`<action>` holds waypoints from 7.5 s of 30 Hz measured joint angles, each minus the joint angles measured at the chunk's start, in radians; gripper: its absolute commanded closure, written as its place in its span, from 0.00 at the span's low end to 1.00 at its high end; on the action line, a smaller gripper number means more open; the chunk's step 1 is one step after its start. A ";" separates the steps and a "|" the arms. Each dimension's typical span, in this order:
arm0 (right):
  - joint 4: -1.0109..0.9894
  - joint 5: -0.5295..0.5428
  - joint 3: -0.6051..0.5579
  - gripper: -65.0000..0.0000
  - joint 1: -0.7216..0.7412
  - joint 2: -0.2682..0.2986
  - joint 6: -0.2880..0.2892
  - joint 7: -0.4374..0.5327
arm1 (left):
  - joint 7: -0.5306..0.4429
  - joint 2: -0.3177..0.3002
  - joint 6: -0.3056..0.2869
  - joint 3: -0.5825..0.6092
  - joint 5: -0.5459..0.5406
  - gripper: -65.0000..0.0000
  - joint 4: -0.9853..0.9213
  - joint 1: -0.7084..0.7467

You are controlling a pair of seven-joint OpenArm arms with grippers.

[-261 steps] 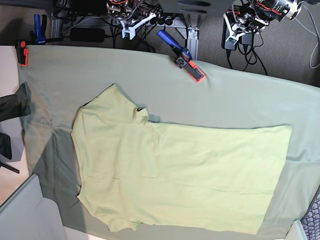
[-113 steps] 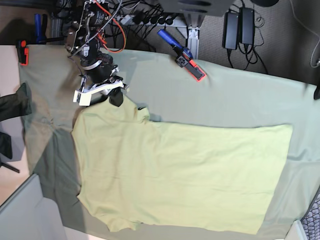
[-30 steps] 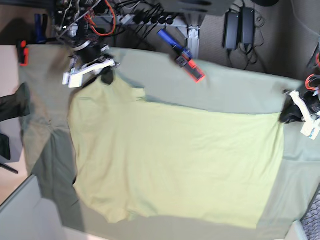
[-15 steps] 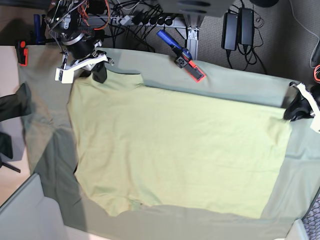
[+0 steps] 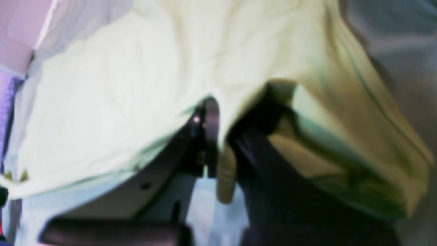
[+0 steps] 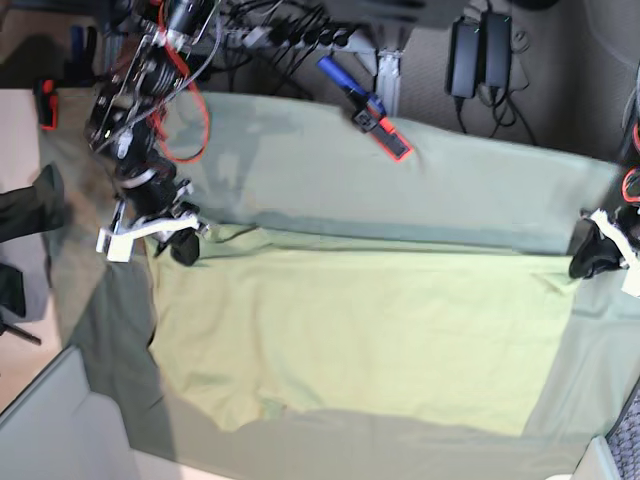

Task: Fold the T-shirt properly
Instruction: 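Lift the shoulders and fold them over toward the hem with both grippers, then release the shirt and move both grippers to the folded edge corners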

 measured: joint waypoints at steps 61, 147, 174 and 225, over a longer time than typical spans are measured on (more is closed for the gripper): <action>-0.265 -0.003 0.084 0.40 0.125 0.058 0.003 -0.028 | 0.083 0.035 0.002 -0.035 -0.104 0.48 -0.150 -0.142; 0.010 0.150 0.294 0.32 -0.278 0.126 0.042 -0.281 | 0.277 -0.054 -0.005 -0.280 -0.310 0.47 0.102 0.290; 0.004 0.087 0.374 0.32 -0.281 0.172 0.044 -0.256 | 0.034 0.021 0.099 0.174 0.095 0.47 -0.290 -0.415; -0.740 -0.040 -0.067 0.32 0.547 0.334 0.056 0.000 | 0.293 0.131 0.014 0.172 -0.130 1.00 -0.410 -0.522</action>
